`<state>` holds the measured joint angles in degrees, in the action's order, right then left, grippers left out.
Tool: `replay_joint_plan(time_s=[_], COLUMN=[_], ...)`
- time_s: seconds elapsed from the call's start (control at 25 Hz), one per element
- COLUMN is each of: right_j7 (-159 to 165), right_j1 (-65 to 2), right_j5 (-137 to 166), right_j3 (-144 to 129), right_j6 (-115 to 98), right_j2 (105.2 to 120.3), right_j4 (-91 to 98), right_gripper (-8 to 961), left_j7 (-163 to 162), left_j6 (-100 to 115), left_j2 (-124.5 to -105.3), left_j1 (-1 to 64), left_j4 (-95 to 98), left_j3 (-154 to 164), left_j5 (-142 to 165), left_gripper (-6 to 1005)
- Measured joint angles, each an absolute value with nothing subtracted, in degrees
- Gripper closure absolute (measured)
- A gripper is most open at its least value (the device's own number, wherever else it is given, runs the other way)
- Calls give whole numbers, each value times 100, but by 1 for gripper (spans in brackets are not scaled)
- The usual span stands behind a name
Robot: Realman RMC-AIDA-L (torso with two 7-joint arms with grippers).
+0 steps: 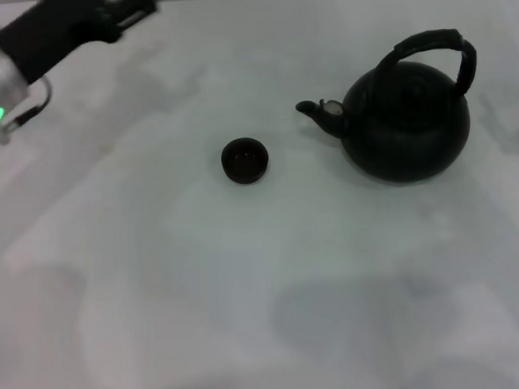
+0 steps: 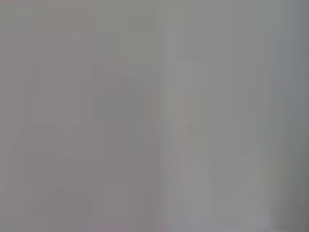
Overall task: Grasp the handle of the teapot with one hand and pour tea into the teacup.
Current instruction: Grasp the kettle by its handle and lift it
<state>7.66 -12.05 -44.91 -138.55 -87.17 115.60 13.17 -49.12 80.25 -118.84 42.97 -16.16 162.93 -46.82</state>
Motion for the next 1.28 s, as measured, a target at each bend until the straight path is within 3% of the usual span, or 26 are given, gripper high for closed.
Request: replay_joint_plan(time_s=[0.44,0.92,1.28], right_j7=[2480,3180,3233], right_j1=[-1207,-1026,-1409], right_j5=[-4449,-3923,-3725], right_j3=[-13881,-14156,-14202], right_j6=[-9072,-9041,-7956], right_j2=[11557,11532,11548], right_j4=[1185,733,1017], right_gripper=[95,96,96], left_j7=[-3242,-2953,-2952], left_j6=[7912,7674,7614], left_j2=[-11899,-11908,-11909], left_j1=[3111,2812,2748], left_j4=[-302,-2,53], left_j3=[16277,16221,16228], left_j5=[-7147,-7405,-7442], left_gripper=[164,164,165])
